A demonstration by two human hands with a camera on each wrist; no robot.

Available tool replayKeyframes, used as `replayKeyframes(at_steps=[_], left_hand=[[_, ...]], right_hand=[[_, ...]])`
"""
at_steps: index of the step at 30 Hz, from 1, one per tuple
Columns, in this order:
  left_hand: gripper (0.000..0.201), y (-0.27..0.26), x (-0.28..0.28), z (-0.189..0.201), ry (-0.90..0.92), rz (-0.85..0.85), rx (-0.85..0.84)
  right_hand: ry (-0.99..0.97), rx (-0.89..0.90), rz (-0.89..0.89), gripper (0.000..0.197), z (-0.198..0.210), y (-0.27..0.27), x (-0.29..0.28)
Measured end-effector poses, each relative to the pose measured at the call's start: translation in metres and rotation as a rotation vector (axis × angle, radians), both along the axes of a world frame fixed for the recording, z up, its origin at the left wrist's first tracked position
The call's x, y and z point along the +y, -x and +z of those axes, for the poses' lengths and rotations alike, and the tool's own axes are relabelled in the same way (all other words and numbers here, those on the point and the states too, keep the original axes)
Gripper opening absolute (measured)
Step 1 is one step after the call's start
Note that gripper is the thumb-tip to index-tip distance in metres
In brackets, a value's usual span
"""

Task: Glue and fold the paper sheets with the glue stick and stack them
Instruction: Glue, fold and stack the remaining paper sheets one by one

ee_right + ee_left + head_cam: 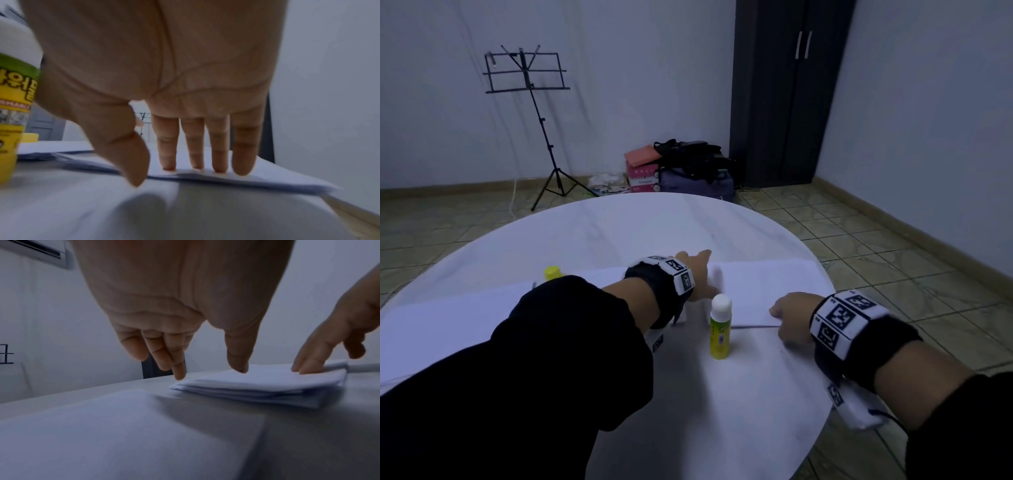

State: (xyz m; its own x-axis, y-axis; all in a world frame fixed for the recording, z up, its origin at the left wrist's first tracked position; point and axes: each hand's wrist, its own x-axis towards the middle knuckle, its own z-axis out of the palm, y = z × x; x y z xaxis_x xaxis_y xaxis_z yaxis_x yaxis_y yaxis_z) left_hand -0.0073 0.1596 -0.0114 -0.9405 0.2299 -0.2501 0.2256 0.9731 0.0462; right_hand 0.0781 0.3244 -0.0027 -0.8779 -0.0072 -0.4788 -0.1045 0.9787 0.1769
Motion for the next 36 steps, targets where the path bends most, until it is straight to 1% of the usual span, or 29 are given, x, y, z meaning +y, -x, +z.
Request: replayKeyframes(at_steps=[1, 2, 4, 6, 7, 10, 11, 15, 17, 19, 21, 24, 26, 28, 29, 32, 34, 36], left_hand=[[0.099, 0.002, 0.005, -0.001, 0.002, 0.008, -0.005], [0.103, 0.003, 0.009, -0.001, 0.006, 0.014, -0.015], [0.108, 0.006, 0.016, -0.002, 0.006, 0.030, -0.056], [0.106, 0.008, 0.021, -0.001, -0.009, 0.042, -0.111], [0.104, 0.009, 0.024, -0.001, -0.022, 0.038, -0.119], [0.095, 0.009, 0.028, -0.001, -0.037, 0.000, -0.077], [0.095, 0.010, 0.028, -0.001, -0.041, -0.014, -0.066], [0.106, 0.016, 0.022, -0.003, -0.081, -0.098, -0.078], [0.103, 0.016, 0.021, -0.001, -0.131, -0.152, -0.058], [0.098, 0.016, 0.021, 0.001, -0.215, -0.165, -0.019], [0.090, 0.016, 0.018, 0.003, -0.374, -0.101, -0.017], [0.064, 0.013, 0.011, 0.004, -0.708, 0.063, -0.091], [0.044, 0.011, 0.007, 0.001, -0.820, 0.141, -0.128], [0.028, 0.009, 0.003, -0.002, -0.875, 0.193, -0.204], [0.022, 0.008, 0.001, -0.004, -0.883, 0.206, -0.260], [0.020, 0.004, -0.001, -0.006, -0.838, 0.189, -0.415], [0.015, 0.003, 0.000, -0.007, -0.802, 0.178, -0.442], [0.024, 0.005, 0.001, -0.007, -0.793, 0.169, -0.424]], right_hand=[[0.012, -0.018, -0.020, 0.036, -0.001, 0.003, 0.001], [0.039, -0.016, -0.024, 0.032, -0.003, 0.007, 0.002], [0.056, 0.013, -0.042, 0.015, -0.006, 0.013, 0.004], [0.068, 0.063, -0.079, 0.028, -0.009, 0.017, 0.003], [0.072, 0.073, -0.083, 0.031, -0.010, 0.019, 0.003], [0.061, 0.088, -0.065, 0.030, -0.009, 0.021, 0.000], [0.055, 0.084, -0.065, 0.030, -0.008, 0.021, -0.001], [0.062, 0.074, -0.088, 0.030, -0.006, 0.023, -0.001], [0.062, 0.065, -0.088, 0.031, -0.005, 0.024, -0.002], [0.051, 0.056, -0.092, 0.032, -0.005, 0.024, -0.003], [0.042, 0.041, -0.097, 0.032, -0.005, 0.025, -0.003], [0.050, 0.046, -0.108, 0.034, -0.009, 0.027, -0.002], [0.043, 0.055, -0.097, 0.031, -0.010, 0.028, -0.001], [0.058, 0.048, -0.083, 0.009, -0.008, 0.029, -0.002], [0.071, 0.047, -0.078, 0.008, -0.007, 0.030, -0.002], [0.097, 0.081, -0.062, 0.030, -0.008, 0.033, -0.001], [0.104, 0.106, -0.056, 0.040, -0.010, 0.034, 0.000], [0.118, 0.127, -0.041, 0.046, -0.009, 0.035, 0.001]])
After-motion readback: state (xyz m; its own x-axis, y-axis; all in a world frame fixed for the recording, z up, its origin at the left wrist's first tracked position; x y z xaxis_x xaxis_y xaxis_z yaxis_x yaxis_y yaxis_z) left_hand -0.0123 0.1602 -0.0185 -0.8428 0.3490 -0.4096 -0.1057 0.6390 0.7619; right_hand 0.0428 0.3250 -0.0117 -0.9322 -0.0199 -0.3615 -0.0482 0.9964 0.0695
